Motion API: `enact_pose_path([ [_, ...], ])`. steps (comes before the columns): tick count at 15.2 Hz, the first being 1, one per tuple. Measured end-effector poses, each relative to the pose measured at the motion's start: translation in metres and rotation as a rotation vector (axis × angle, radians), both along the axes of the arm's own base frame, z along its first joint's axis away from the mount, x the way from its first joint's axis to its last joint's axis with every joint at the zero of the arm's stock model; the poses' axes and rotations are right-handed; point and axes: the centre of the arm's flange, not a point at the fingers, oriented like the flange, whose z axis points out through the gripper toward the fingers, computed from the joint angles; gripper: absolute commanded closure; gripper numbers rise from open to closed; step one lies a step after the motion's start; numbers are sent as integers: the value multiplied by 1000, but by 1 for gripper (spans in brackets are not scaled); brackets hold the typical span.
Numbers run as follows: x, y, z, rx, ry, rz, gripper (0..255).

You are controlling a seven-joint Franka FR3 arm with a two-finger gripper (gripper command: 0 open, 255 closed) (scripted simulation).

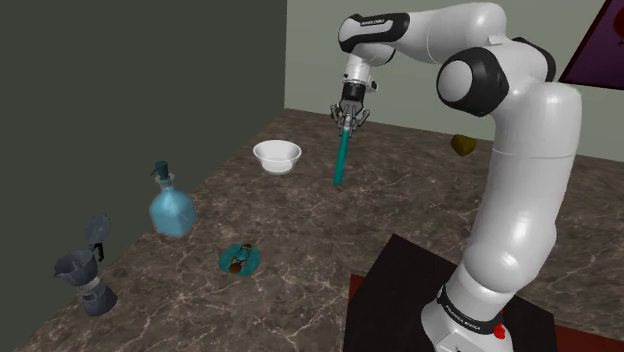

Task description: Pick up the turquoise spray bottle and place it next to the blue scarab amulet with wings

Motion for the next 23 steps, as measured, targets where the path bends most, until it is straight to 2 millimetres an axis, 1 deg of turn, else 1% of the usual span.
enact_pose_path([
  [1,-3,14,4,0,0,0,255],
  [2,-6,22,10,0,0,0,255],
  [6,-25,70,34,0,0,1,255],
  [7,-25,82,40,0,0,1,255],
  [9,-30,105,54,0,0,1,255],
  [12,-40,139,69,0,0,1,255],
  [13,-42,151,78,0,0,1,255],
  [15,-48,174,86,0,0,1,255],
  [16,-52,190,89,0,0,1,255],
  [18,-55,209,103,0,0,1,255],
  [22,-64,256,126,0,0,1,255],
  [23,-68,264,132,0,0,1,255],
])
